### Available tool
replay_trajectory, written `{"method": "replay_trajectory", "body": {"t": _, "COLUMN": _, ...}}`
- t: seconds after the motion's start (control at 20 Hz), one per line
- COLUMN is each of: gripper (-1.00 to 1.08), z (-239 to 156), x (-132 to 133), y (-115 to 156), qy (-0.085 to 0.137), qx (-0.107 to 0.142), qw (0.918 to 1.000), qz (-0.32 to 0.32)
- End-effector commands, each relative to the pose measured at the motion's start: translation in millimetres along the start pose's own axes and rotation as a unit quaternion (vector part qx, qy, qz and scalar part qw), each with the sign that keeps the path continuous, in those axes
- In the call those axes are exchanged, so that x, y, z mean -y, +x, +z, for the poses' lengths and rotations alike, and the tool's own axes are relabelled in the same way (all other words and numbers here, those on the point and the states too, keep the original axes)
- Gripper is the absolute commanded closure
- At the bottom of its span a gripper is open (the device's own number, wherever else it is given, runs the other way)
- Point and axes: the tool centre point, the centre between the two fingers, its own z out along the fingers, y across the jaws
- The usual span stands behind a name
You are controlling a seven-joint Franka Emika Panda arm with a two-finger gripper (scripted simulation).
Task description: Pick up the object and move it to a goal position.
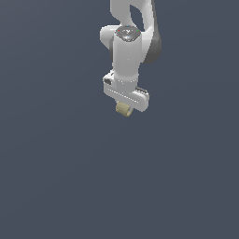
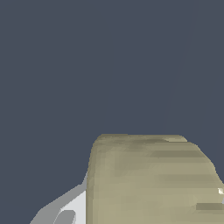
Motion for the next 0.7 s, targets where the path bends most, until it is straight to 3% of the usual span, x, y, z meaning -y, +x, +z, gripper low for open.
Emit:
{"method": "replay_trajectory", "body": {"t": 0.0, "gripper": 1.08, "z": -28.1, "x": 3.1, "y": -10.6, "qy": -0.001, "qx": 0.000, "qw": 1.0000, "qz": 0.000}}
{"method": "replay_trajectory", "body": {"t": 0.65, "gripper": 1.08, "z": -154.3, "x": 21.4, "y": -55.6, "qy": -0.001, "qx": 0.000, "qw": 1.0000, "qz": 0.000}}
